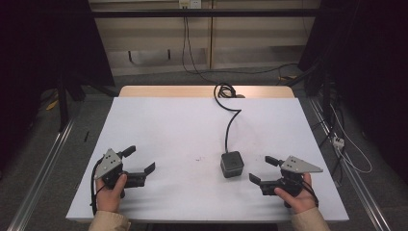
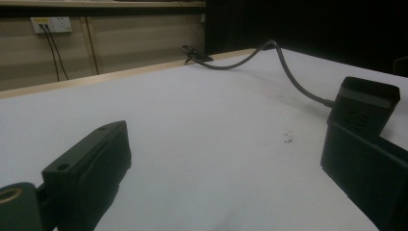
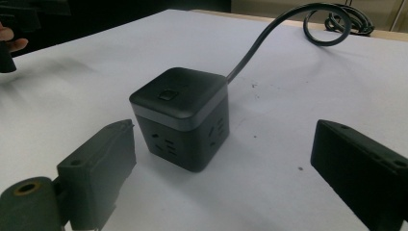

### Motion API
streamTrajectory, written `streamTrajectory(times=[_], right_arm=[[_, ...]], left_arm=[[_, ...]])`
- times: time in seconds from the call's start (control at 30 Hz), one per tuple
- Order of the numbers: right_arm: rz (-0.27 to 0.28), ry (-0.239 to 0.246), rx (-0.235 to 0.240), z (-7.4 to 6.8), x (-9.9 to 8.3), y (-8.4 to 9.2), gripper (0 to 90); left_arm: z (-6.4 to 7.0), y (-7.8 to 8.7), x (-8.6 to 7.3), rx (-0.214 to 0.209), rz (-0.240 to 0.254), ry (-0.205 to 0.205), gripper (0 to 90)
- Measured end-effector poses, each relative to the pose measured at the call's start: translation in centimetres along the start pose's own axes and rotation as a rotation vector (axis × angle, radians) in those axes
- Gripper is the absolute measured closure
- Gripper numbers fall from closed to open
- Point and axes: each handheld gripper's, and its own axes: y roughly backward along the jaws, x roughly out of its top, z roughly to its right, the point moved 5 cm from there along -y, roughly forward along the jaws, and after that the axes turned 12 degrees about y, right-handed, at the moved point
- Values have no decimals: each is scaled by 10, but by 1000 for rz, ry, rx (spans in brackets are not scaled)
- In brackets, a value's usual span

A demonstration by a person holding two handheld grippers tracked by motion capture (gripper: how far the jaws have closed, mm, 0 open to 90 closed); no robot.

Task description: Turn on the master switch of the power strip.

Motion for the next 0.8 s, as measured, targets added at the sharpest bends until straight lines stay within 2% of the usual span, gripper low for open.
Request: streamTrajectory(times=[0.43,0.8], right_arm=[[-15,-3,-28,8,-10,14,86],[-28,-3,-41,10,-14,14,86]], left_arm=[[1,-1,0,0,-5,-6,32],[0,-3,0,1,-5,0,32]])
